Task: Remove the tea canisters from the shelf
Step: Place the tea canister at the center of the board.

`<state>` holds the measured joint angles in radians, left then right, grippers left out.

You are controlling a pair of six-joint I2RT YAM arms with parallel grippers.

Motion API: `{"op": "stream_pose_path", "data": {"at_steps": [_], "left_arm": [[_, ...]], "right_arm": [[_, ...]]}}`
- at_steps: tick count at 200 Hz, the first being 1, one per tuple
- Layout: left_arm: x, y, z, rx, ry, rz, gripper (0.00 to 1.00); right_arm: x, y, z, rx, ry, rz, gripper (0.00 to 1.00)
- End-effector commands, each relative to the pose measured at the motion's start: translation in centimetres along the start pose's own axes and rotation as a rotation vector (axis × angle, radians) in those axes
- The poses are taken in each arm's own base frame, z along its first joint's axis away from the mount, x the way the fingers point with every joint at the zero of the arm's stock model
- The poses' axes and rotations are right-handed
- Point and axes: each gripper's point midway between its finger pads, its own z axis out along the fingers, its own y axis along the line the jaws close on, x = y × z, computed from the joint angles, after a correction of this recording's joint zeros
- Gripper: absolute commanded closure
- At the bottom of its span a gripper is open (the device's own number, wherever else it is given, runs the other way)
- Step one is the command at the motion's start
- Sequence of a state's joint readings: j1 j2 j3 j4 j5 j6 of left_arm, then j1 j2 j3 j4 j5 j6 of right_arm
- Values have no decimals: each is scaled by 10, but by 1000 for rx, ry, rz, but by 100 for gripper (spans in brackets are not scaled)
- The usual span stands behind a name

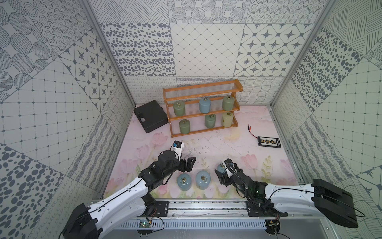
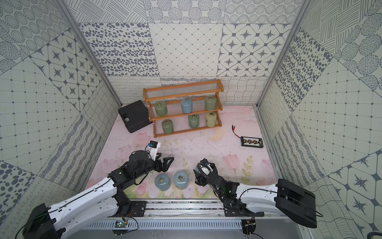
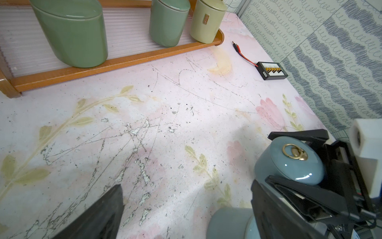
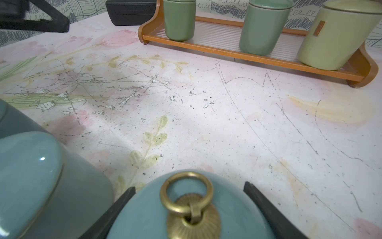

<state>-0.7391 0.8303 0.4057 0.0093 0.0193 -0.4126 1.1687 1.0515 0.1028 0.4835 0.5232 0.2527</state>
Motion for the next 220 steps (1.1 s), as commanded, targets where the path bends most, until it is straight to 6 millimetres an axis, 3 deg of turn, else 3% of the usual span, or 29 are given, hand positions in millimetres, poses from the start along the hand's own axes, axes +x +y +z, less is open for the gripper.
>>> {"op": "stream_pose_path", "data": {"at_steps": [1,61,107,220], "left_arm": [[-4,1,2,-28,-6,12,0],[-5,-3,7,-29,-15,28,0],[-3,-5,11,-23,-11,26,0],[-5,-10,17,-22,0,39,0]], "right_arm": [[-33,3,-8,-2,-143,126,28],[-17,10,-18,-33,-122,141,27],[0,1,-24,-11,-103,156,25],[15,-2,-28,-15,-64,154,20]]}}
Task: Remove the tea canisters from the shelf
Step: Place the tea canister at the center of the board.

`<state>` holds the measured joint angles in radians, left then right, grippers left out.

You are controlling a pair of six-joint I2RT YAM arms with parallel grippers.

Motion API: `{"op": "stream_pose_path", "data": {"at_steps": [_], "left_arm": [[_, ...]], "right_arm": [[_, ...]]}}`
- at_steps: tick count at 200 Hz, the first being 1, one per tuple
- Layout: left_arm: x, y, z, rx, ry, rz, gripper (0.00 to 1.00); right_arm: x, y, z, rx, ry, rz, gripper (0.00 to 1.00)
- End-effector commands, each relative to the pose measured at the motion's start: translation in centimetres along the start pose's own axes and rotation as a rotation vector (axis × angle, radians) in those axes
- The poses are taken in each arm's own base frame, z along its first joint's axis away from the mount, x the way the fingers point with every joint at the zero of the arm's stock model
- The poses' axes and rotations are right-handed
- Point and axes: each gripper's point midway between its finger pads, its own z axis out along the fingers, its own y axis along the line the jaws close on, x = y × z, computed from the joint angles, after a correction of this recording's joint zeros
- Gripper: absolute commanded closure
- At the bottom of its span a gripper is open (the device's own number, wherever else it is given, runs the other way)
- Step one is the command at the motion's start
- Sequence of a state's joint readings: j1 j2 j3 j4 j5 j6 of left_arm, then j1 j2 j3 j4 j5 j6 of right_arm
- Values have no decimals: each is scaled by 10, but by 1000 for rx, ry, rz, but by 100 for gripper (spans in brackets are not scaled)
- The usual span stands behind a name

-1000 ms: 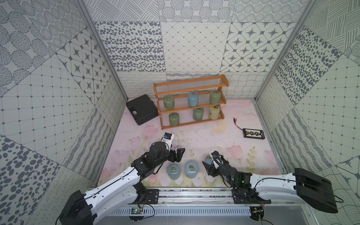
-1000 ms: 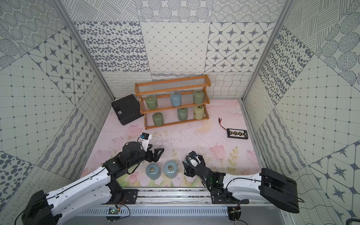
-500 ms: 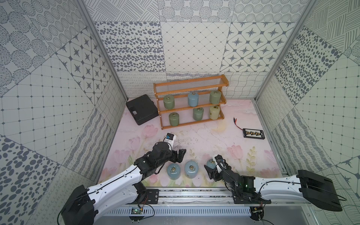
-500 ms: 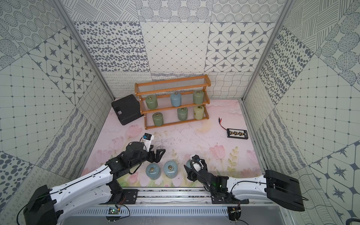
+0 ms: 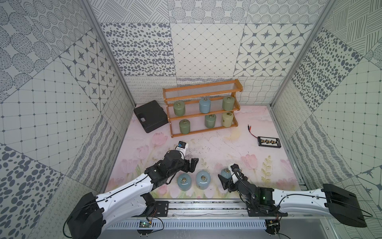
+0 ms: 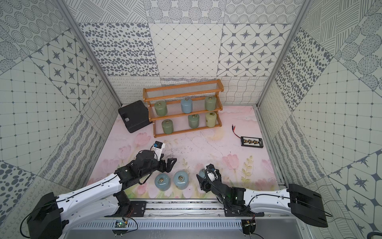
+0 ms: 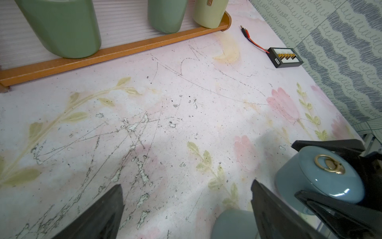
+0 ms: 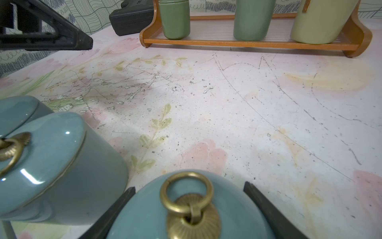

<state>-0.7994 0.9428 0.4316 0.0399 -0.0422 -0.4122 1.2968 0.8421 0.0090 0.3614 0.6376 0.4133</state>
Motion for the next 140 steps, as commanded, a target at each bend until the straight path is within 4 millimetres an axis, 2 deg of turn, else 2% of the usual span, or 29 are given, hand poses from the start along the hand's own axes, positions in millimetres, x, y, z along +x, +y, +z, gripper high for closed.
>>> {"op": "stream_pose_path", "data": {"at_steps": [1,78,140], "left_arm": [[-14,-6,-1,8,-47,7,0],[-13,-6,1,5,-43,12,0],[-11,-5,1,1,-40,17,0]], "right_arm": [[-2,-1,-2,-8,-37,45,20],[7,2,3,-9,-6,35,17],[10,1,4,-3,5,33,11]]}}
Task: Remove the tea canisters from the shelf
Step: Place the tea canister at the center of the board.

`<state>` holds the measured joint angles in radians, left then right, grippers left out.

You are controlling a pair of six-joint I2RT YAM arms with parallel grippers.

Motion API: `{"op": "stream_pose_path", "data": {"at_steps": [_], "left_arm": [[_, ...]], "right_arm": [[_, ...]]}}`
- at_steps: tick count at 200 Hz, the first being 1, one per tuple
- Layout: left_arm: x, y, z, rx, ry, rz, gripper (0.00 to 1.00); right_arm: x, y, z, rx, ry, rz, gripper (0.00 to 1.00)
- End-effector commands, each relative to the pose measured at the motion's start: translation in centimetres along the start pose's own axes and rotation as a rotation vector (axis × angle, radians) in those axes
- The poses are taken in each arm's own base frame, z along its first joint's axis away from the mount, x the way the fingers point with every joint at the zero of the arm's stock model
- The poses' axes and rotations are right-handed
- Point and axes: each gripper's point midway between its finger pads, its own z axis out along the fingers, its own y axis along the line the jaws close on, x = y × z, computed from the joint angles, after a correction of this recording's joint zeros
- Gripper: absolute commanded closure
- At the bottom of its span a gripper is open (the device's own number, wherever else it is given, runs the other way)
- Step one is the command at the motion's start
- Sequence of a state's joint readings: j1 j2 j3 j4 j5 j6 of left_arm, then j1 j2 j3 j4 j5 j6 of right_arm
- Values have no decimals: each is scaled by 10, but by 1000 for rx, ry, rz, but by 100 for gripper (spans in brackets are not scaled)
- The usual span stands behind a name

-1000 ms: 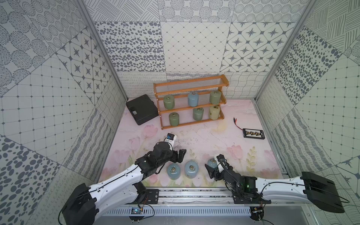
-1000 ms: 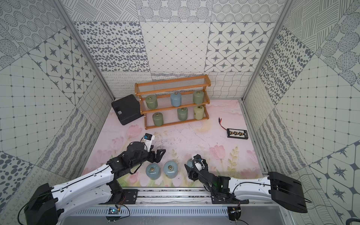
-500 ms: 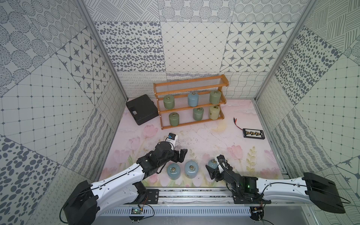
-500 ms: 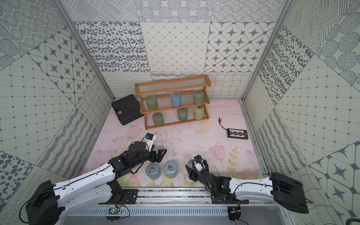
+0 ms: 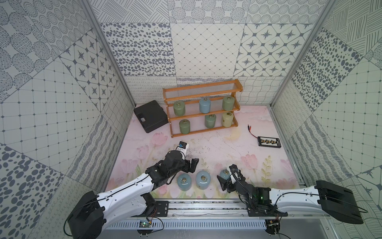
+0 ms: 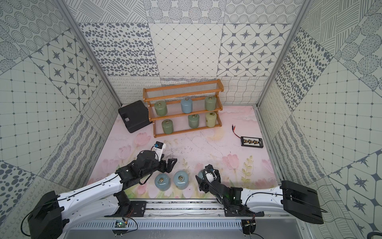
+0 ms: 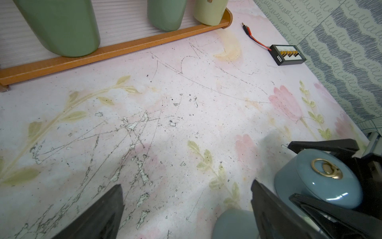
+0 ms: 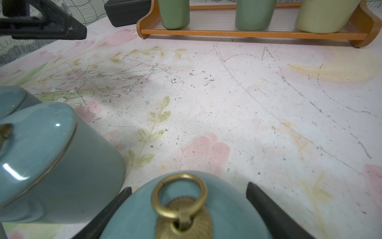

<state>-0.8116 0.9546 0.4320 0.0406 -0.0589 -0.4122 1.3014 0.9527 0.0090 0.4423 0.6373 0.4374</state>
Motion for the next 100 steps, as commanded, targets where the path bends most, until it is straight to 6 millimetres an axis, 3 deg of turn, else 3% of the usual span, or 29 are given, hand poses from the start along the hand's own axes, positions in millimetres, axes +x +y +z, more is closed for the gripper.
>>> {"op": "stream_pose_path", "data": {"at_steps": [1,100], "left_arm": [[-14,-4,-1,10,-47,10,0],[-10,-1,0,-5,-40,15,0]], "right_arm": [[1,-1,-1,-8,-19,29,10],[0,-4,-3,4,-18,42,5]]}}
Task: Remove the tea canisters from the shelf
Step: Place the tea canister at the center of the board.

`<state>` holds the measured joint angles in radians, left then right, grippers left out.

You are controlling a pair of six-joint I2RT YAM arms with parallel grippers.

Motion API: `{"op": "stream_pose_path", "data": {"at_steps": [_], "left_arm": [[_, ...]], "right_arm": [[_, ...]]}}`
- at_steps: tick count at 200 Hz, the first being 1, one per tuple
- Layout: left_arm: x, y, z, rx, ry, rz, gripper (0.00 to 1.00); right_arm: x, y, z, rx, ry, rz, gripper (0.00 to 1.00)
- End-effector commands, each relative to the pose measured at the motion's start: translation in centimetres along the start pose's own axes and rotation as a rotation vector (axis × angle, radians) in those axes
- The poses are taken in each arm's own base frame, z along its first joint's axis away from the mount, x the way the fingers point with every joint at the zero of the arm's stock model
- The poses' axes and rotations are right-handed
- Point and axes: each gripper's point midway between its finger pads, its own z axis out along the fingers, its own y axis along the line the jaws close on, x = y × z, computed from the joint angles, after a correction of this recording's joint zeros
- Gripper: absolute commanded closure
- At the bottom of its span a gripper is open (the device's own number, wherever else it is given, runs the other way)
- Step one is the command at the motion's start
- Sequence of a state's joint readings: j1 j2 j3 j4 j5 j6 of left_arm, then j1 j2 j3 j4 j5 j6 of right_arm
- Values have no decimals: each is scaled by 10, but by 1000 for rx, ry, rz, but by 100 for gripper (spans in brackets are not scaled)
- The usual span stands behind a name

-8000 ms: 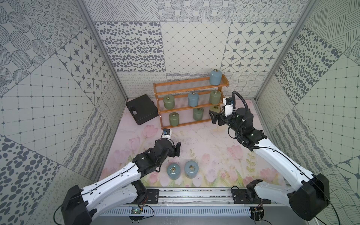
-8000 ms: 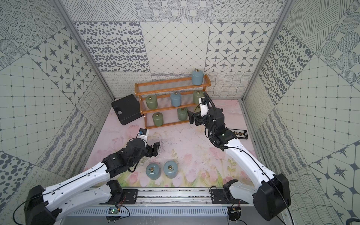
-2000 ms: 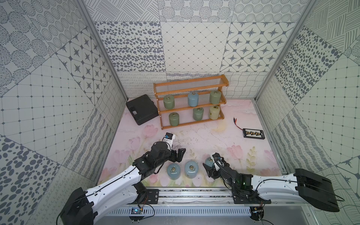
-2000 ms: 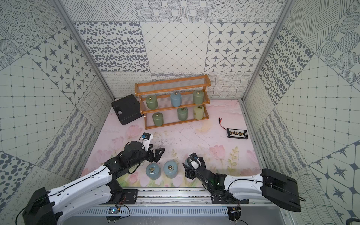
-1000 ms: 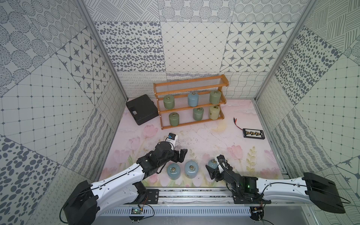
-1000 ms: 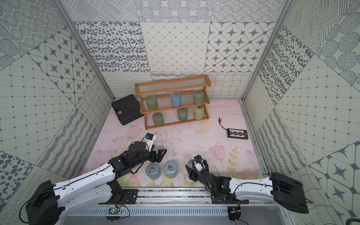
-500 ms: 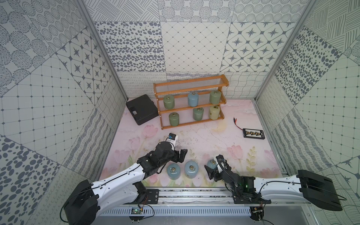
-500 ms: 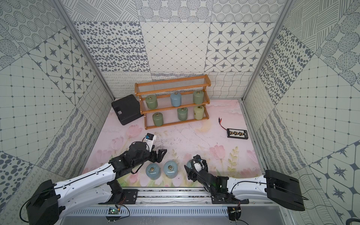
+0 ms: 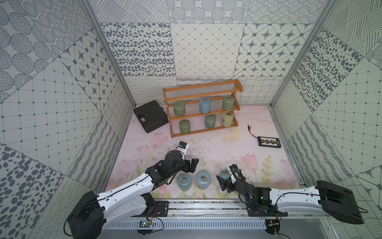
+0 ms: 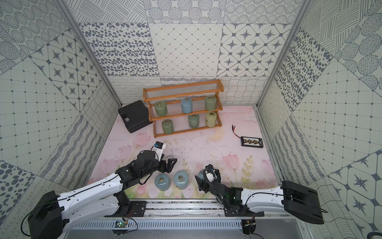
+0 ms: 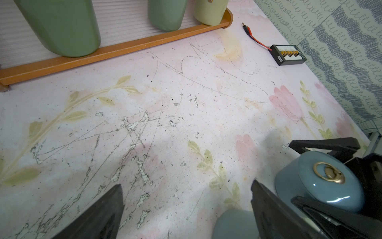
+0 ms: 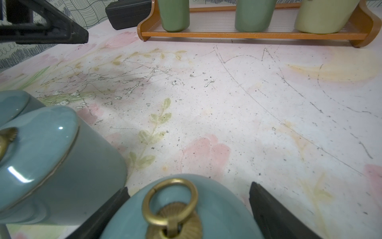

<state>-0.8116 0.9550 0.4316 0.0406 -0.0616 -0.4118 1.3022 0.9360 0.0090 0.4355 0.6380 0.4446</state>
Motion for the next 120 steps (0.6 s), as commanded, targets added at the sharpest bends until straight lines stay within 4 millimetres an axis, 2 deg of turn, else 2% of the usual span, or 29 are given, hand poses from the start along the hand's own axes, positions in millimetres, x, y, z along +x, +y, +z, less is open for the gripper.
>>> {"op": "stream_pose_path", "data": {"at_steps": [1,120], "left_arm": [[-10,-1,1,-2,-39,14,0],[0,5,8,-25,-22,28,0]], "right_arm": [[2,-4,-3,8,-10,28,5],[6,-6,-6,24,13,56,4]]}}
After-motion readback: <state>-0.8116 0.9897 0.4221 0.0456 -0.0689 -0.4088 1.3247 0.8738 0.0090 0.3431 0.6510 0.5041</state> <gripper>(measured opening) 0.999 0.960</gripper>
